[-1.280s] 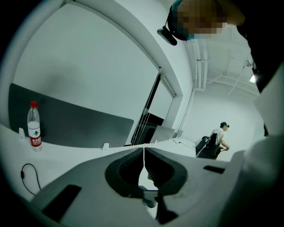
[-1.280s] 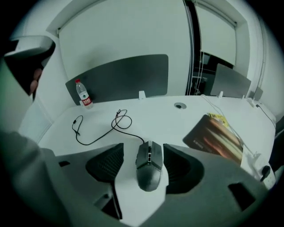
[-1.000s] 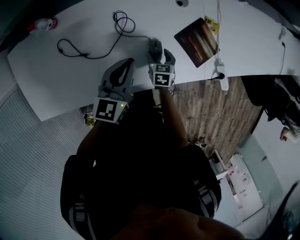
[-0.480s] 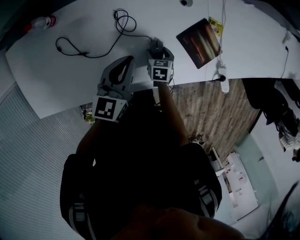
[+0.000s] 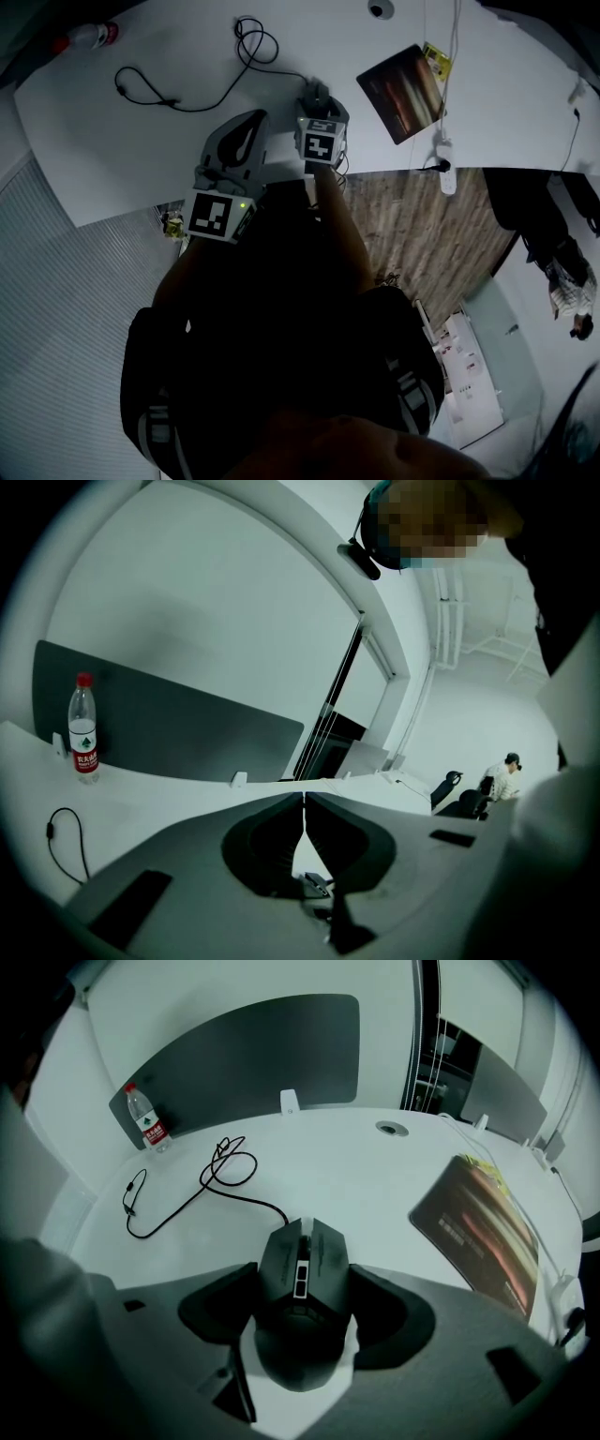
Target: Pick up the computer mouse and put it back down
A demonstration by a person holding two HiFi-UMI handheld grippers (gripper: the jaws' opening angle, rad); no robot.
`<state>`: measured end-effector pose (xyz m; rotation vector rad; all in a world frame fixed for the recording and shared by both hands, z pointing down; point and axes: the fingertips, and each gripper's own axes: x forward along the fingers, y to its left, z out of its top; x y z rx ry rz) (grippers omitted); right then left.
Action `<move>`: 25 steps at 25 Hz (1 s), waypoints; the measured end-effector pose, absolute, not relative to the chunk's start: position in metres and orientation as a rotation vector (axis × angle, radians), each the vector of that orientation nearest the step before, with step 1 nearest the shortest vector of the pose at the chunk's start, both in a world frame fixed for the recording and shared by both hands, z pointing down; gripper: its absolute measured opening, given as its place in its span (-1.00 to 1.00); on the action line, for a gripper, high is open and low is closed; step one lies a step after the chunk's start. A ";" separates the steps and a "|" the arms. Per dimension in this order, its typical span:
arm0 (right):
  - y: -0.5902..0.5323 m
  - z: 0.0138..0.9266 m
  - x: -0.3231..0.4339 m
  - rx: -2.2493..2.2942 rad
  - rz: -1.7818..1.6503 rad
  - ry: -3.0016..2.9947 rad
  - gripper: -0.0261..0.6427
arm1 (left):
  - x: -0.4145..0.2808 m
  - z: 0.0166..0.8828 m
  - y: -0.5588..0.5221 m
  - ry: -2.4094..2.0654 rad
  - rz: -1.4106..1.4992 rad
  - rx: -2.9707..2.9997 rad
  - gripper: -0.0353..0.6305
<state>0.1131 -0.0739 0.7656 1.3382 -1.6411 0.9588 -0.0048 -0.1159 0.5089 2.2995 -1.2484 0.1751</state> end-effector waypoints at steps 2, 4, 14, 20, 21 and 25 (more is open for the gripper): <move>-0.074 0.766 0.114 1.344 0.955 -1.640 -0.06 | -0.005 0.507 -0.115 -1.263 0.161 2.300 -0.88; -0.075 0.766 0.114 1.347 0.953 -1.643 -0.06 | -0.006 0.506 -0.113 -1.270 0.165 2.300 -0.88; -0.073 0.765 0.115 1.358 0.945 -1.640 -0.06 | -0.023 0.498 -0.107 -1.317 0.127 2.302 -0.88; -0.072 0.762 0.113 1.357 0.927 -1.647 -0.06 | -0.029 0.493 -0.099 -1.325 0.139 2.300 -0.88; -0.072 0.761 0.113 1.357 0.926 -1.649 -0.06 | -0.030 0.492 -0.098 -1.329 0.136 2.300 -0.88; -0.070 0.755 0.111 1.368 0.921 -1.661 -0.06 | -0.035 0.484 -0.096 -1.348 0.118 2.305 -0.88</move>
